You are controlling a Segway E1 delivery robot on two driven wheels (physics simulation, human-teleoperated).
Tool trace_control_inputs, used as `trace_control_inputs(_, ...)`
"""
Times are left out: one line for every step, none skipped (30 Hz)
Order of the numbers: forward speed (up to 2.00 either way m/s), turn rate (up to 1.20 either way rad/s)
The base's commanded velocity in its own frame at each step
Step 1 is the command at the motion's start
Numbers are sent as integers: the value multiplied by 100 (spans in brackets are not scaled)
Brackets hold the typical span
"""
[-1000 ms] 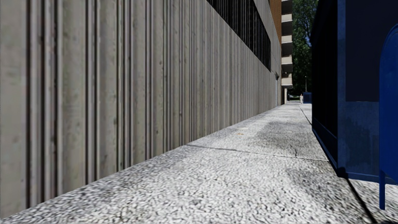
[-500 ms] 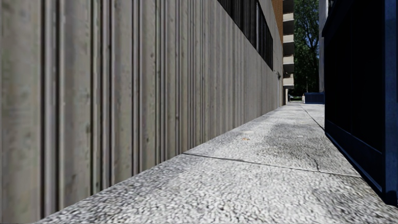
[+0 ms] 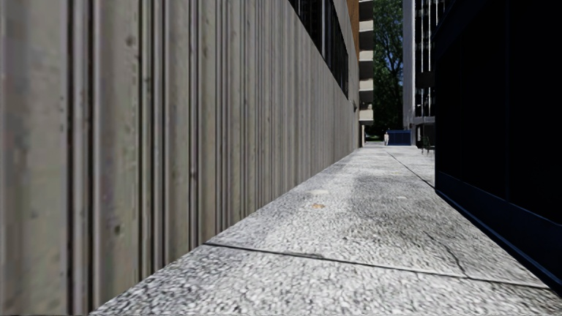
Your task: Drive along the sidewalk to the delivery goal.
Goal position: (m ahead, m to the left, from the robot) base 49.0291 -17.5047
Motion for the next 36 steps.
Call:
trace_control_inputs(150,-2)
trace_control_inputs(150,-1)
trace_control_inputs(150,0)
trace_control_inputs(150,0)
trace_control_inputs(150,0)
trace_control_inputs(150,0)
trace_control_inputs(150,0)
trace_control_inputs(150,0)
trace_control_inputs(150,0)
trace_control_inputs(150,0)
trace_control_inputs(150,0)
trace_control_inputs(150,0)
trace_control_inputs(150,0)
trace_control_inputs(150,0)
trace_control_inputs(150,0)
trace_control_inputs(150,0)
trace_control_inputs(150,0)
trace_control_inputs(150,0)
trace_control_inputs(150,0)
trace_control_inputs(150,-7)
trace_control_inputs(150,-50)
trace_control_inputs(150,-98)
trace_control_inputs(150,-120)
trace_control_inputs(150,-120)
trace_control_inputs(150,-120)
trace_control_inputs(150,-120)
trace_control_inputs(150,-120)
trace_control_inputs(150,-120)
trace_control_inputs(150,-115)
trace_control_inputs(150,-64)
trace_control_inputs(150,-35)
trace_control_inputs(150,-8)
trace_control_inputs(150,-8)
trace_control_inputs(150,0)
trace_control_inputs(150,0)
trace_control_inputs(150,0)
